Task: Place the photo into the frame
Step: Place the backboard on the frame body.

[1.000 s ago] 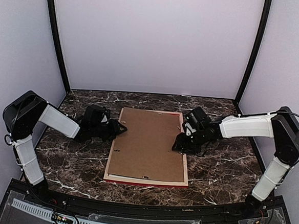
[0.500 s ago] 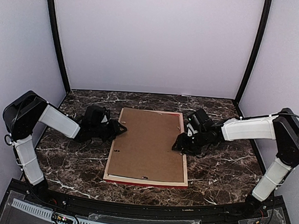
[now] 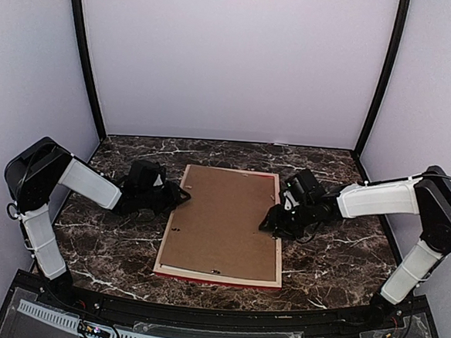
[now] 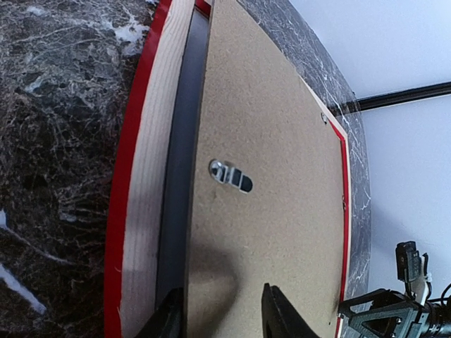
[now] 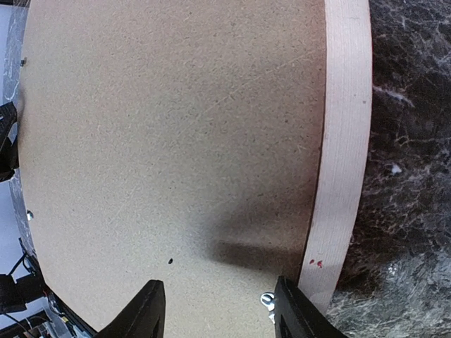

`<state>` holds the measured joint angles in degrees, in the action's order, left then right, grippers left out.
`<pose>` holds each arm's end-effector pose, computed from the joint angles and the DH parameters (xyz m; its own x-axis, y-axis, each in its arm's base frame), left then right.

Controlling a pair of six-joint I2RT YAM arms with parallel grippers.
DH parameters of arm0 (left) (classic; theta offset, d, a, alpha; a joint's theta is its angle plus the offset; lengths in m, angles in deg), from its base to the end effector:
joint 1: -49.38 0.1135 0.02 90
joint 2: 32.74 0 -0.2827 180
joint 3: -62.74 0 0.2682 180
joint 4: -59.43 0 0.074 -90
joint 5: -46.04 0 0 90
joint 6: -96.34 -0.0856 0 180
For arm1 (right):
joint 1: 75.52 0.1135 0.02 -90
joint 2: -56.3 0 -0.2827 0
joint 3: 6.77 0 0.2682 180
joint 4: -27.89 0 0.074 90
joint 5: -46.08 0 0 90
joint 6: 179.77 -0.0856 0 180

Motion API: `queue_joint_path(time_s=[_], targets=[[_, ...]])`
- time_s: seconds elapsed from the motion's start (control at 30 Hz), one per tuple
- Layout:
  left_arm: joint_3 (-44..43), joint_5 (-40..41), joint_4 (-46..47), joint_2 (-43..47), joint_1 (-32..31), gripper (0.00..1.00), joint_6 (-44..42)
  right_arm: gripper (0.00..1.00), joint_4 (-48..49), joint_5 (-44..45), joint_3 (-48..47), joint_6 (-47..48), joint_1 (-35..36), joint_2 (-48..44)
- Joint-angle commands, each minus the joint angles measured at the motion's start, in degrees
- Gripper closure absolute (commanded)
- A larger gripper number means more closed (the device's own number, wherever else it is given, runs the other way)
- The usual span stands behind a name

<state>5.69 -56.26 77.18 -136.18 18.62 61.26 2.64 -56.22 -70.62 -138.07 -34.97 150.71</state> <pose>0.3422 -0.2249 0.1187 -0.7771 -0.4679 -0.4208 0.0425 0.6282 -0.7769 0.2626 0.2487 0.1286 -0.9603 0.1385 -0.2423 -0.0138 0.8436 0.5368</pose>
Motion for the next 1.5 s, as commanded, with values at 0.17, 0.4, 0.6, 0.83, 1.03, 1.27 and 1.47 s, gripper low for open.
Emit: queue_joint_path(time_s=[0.17, 0.4, 0.6, 0.83, 1.03, 1.27, 1.47], targets=[[-0.1, 1.0, 0.2, 1.7, -0.4, 0.63, -0.3, 0.44, -3.3, 1.2, -0.2, -0.8, 0.4, -2.7], [-0.9, -0.9, 0.1, 0.3, -0.5, 0.61, -0.9, 0.42, -4.9, 2.5, -2.3, 0.8, 0.2, -3.8], [-1.0, -1.2, 0.1, -0.3, -0.6, 0.61, -1.0, 0.41, -6.9, 4.0, -2.9, 1.8, 0.1, -4.4], [-1.2, -1.3, 0.0, -0.7, -0.7, 0.61, -1.1, 0.42, -6.4, 2.4, -2.1, 2.2, 0.3, -3.6], [-1.3, -1.2, 0.0, -0.8, -0.7, 0.61, -1.0, 0.43, -5.6, 1.2, -1.0, 2.1, 0.4, -2.9], [-1.3, -1.2, 0.0, -0.8, -0.8, 0.61, -1.0, 0.44, -5.0, 0.5, -0.1, 1.8, 0.8, -2.2], [-1.3, -1.1, -0.1, -0.8, -0.9, 0.61, -1.0, 0.45, -4.8, 0.2, 0.3, 1.9, 1.1, -1.6]])
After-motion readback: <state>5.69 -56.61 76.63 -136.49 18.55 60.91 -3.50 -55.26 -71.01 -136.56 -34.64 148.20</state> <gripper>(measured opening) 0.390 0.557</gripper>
